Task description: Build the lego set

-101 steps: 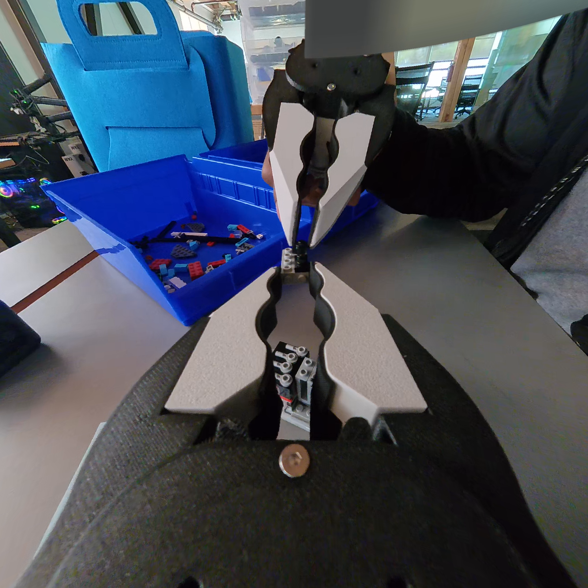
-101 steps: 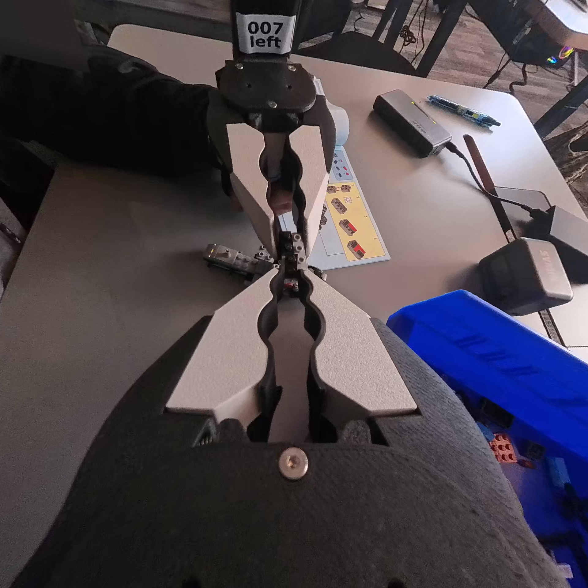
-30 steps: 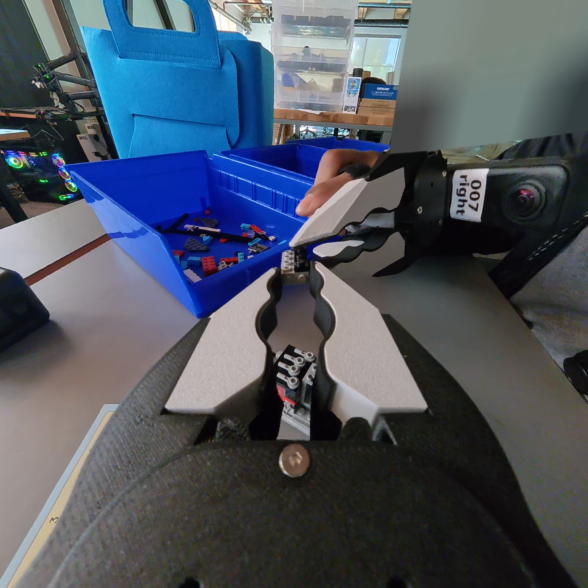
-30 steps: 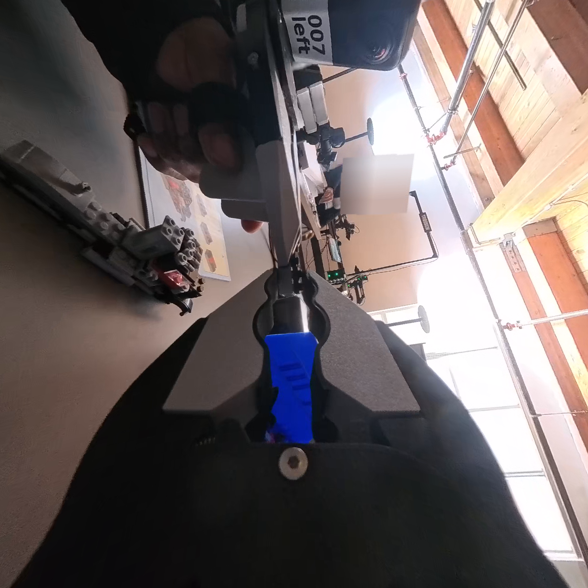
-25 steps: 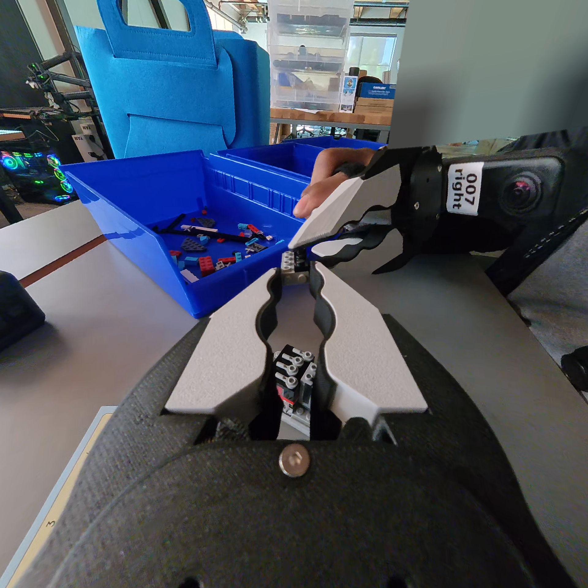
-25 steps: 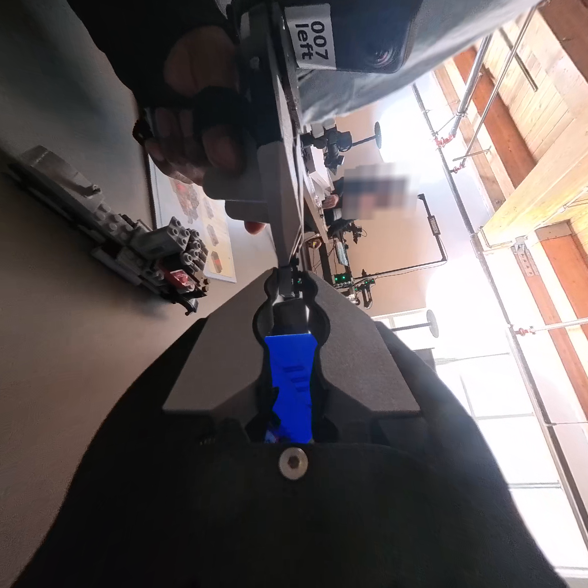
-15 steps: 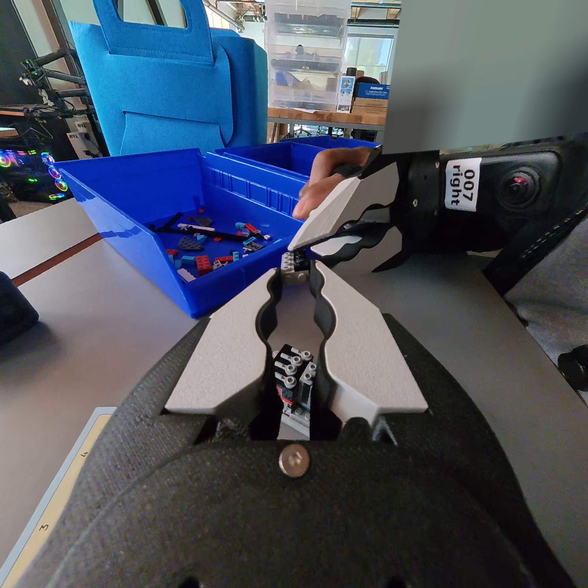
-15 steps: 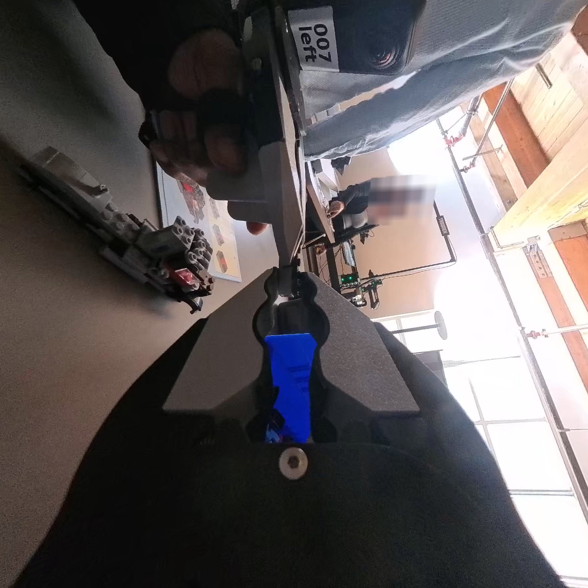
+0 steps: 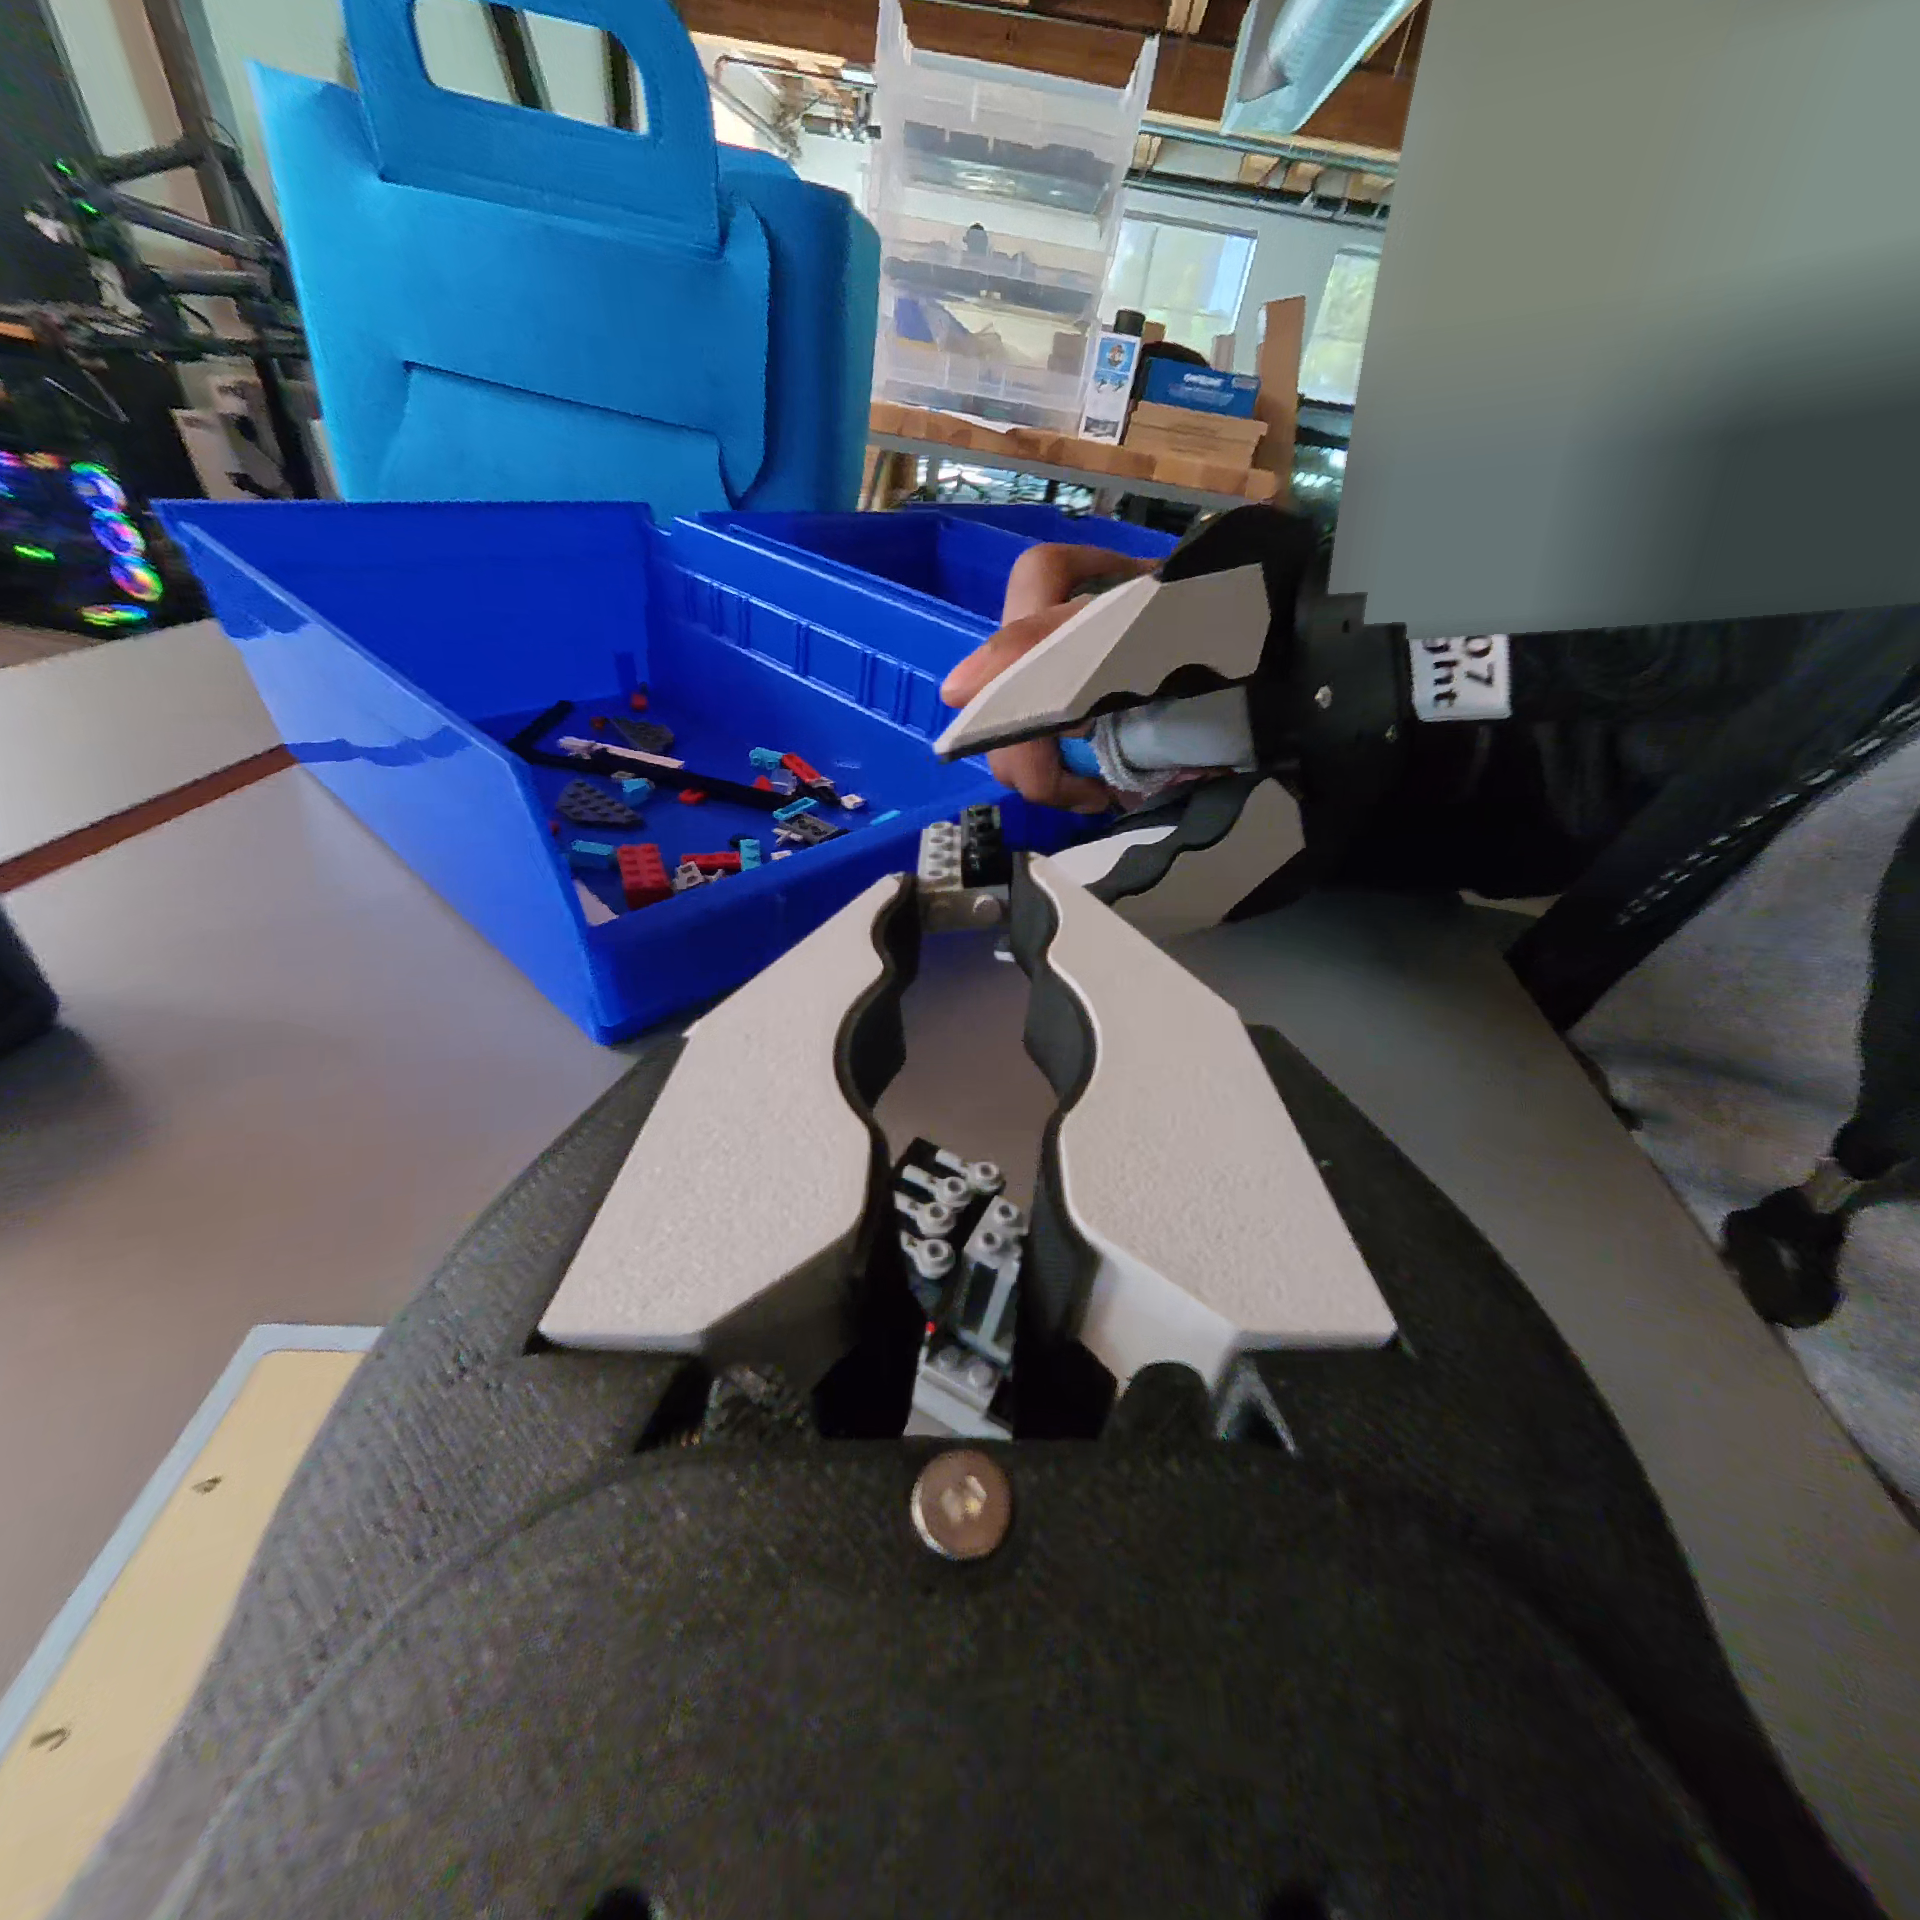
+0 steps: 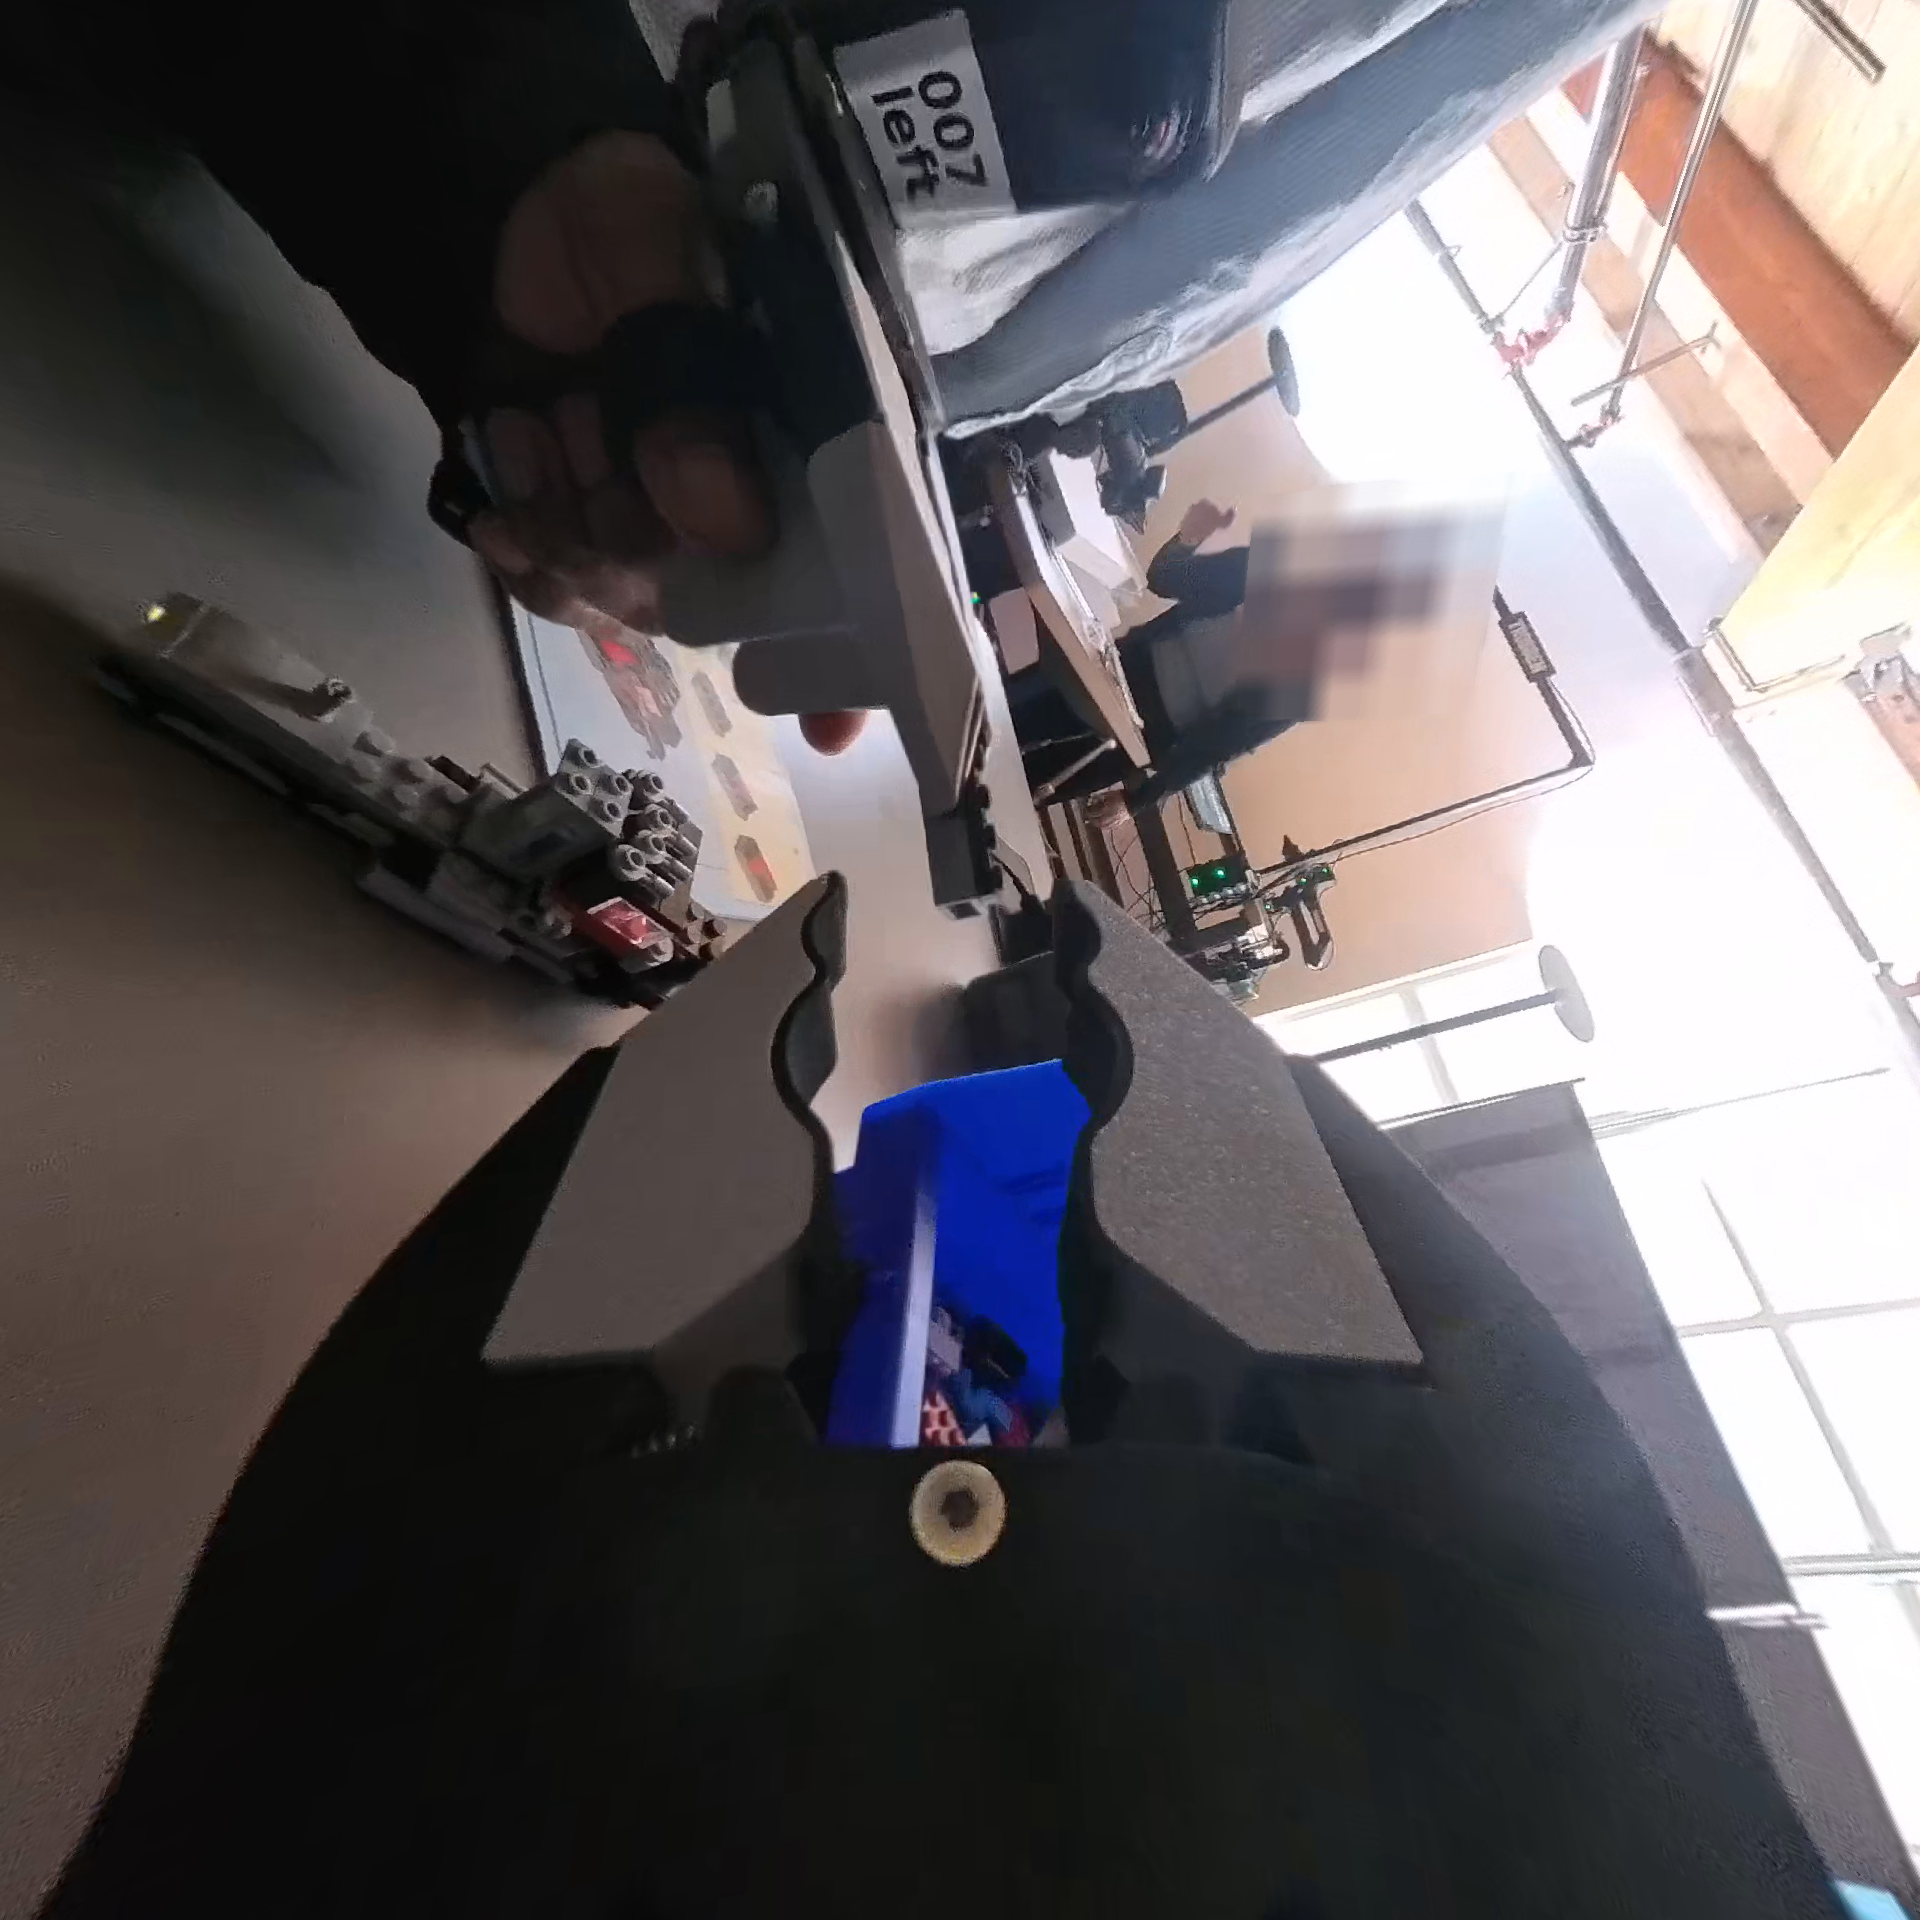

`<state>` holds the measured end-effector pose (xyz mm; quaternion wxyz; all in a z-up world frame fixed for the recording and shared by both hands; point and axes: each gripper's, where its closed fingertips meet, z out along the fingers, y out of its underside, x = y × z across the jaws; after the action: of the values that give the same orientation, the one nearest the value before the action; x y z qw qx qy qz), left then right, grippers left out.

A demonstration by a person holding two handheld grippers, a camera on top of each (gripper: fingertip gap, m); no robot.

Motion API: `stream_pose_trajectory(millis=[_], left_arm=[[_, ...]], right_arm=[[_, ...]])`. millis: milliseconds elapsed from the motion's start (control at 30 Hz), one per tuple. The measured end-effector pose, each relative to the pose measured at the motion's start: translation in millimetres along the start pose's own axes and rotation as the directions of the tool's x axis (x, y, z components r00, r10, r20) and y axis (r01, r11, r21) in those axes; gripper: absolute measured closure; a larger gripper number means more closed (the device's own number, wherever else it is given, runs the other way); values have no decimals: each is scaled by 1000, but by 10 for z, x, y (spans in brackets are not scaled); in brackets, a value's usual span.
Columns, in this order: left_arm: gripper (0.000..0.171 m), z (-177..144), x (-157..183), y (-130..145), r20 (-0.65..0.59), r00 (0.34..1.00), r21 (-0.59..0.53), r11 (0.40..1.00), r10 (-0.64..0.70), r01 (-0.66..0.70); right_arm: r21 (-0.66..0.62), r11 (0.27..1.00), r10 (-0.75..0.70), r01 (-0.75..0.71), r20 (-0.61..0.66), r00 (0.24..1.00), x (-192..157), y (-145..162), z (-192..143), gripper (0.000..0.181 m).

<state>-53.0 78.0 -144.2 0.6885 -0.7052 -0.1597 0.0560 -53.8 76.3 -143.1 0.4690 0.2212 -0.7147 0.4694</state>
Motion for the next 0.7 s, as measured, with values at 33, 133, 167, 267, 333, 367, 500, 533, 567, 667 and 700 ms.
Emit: stream_pose_trajectory(millis=[33, 133, 167, 267, 333, 367, 500, 533, 567, 667, 700], left_arm=[[155, 1, 20, -9, -20, 999, 9, 1000, -27, 27], [155, 4, 73, -46, -86, 989, 35, 991, -124, 128], [154, 2, 79, -53, -103, 982, 38, 986, -156, 161], [154, -3, 84, -50, -147, 953, 31, 961, -267, 274], [155, -4, 99, -35, -181, 924, 15, 938, -337, 346], [155, -4, 103, -34, -195, 909, 13, 926, -368, 377], [155, 3, 144, -31, -246, 856, -9, 884, -455, 467], [155, 2, 151, -37, -255, 845, -11, 875, -471, 484], [155, 1, 153, -36, -261, 833, -17, 865, -488, 502], [155, 4, 142, -23, -263, 808, -28, 842, -526, 539], [155, 5, 139, -19, -260, 808, -29, 841, -529, 541]], right_arm=[[8, 1000, 5, -5, 2, 1000, 1, -9, -3, 143], [31, 999, 21, -21, 6, 1000, 10, -34, -10, 149], [38, 999, 31, -31, 5, 1000, 20, -43, -12, 151], [65, 996, 59, -59, 2, 998, 59, -81, -27, 152], [84, 994, 75, -75, 10, 997, 72, -110, -33, 152], [90, 993, 82, -83, 15, 997, 74, -118, -34, 153], [116, 986, 114, -118, 46, 992, 64, -151, -44, 163], [122, 985, 116, -123, 58, 991, 48, -160, -47, 166], [125, 984, 119, -126, 61, 991, 48, -163, -48, 166], [124, 982, 135, -144, 80, 988, 39, -152, -44, 167], [122, 981, 143, -153, 86, 986, 36, -149, -43, 167]])
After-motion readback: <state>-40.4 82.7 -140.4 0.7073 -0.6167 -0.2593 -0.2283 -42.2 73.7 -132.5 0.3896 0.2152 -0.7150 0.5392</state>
